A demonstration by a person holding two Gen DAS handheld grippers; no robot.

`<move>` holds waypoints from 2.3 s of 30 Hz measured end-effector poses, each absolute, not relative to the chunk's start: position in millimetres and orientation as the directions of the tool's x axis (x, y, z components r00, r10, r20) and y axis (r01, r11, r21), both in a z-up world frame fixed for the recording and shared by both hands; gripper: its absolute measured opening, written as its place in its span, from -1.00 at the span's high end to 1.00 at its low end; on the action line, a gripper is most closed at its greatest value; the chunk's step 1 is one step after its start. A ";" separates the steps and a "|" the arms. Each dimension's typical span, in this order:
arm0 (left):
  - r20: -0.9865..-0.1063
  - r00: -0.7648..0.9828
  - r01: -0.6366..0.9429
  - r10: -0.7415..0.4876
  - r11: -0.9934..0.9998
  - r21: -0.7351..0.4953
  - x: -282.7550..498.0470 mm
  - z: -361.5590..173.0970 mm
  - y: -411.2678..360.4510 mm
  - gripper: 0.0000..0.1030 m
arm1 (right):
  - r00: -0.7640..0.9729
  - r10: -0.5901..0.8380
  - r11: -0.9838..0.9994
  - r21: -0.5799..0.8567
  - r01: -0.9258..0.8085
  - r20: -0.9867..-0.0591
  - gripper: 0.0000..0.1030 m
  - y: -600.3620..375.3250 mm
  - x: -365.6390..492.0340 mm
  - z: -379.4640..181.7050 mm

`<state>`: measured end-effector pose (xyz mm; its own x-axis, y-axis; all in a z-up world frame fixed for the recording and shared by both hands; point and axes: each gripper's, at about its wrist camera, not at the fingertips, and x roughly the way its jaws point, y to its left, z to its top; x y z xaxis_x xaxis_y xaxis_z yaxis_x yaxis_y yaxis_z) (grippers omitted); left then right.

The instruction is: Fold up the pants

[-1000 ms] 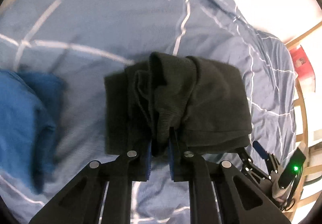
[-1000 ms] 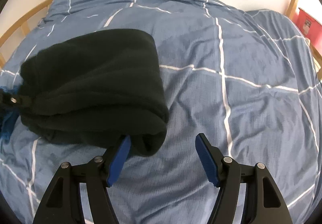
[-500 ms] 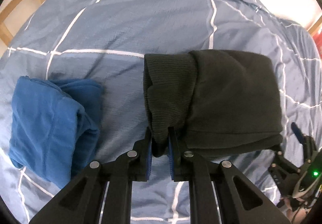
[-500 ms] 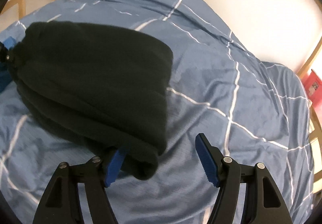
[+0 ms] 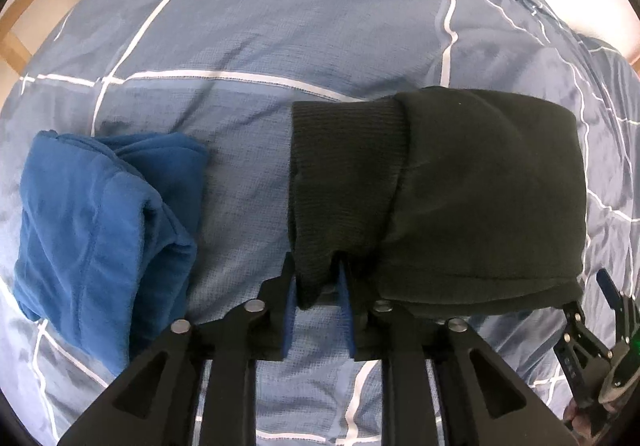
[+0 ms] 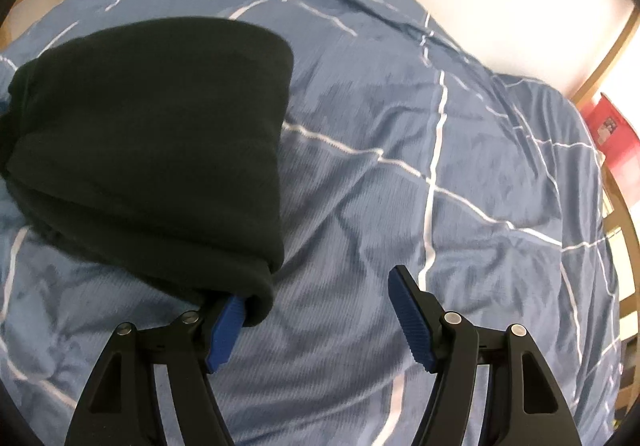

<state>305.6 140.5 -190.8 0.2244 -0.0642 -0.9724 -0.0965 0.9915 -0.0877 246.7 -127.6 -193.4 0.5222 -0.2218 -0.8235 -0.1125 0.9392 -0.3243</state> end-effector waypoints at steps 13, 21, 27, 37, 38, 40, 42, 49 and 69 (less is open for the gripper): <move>-0.914 0.395 0.052 -0.095 0.995 -0.081 303.2 -119.0 153.4 -0.27 | 0.612 -0.201 0.961 -0.274 -0.028 -0.765 -0.37 -123.7 259.4 -98.0; -0.891 0.401 0.095 -0.214 0.977 -0.192 349.6 -143.3 148.9 -0.24 | 0.578 0.000 0.999 -0.028 -0.040 -0.816 -0.37 -138.3 341.0 -122.0; -0.897 0.351 0.093 -0.270 0.963 -0.253 361.3 -157.4 155.2 0.70 | 0.563 0.026 1.000 0.014 -0.026 -0.826 -0.37 -132.8 360.0 -140.9; -0.921 0.342 0.044 -0.185 0.983 -0.181 359.3 -167.0 159.6 0.78 | 0.500 -0.009 1.000 -0.014 -0.006 -0.866 -0.37 -128.7 372.9 -171.6; -0.923 0.344 0.042 -0.173 0.985 -0.169 358.8 -166.7 159.5 0.73 | 0.500 -0.020 1.000 -0.020 0.005 -0.866 -0.37 -132.2 372.3 -172.0; -0.930 0.347 0.025 -0.123 0.992 -0.122 356.1 -164.0 160.0 0.65 | 0.499 -0.059 0.998 -0.054 0.025 -0.864 -0.37 -135.5 369.5 -168.9; -0.931 0.362 0.006 -0.052 0.999 -0.054 350.4 -157.5 160.8 0.40 | 0.505 -0.144 0.989 -0.134 0.058 -0.851 -0.39 -139.1 363.7 -163.1; -0.864 0.503 0.053 0.002 0.998 0.033 296.7 -113.9 150.7 -0.48 | 0.562 -0.115 0.993 -0.111 0.040 -0.819 -0.61 -149.4 326.7 -137.1; -0.907 0.361 0.092 -0.217 0.976 -0.198 318.4 -185.7 133.4 -0.57 | 0.543 0.137 0.988 0.152 -0.017 -0.829 -0.82 -155.9 326.7 -177.7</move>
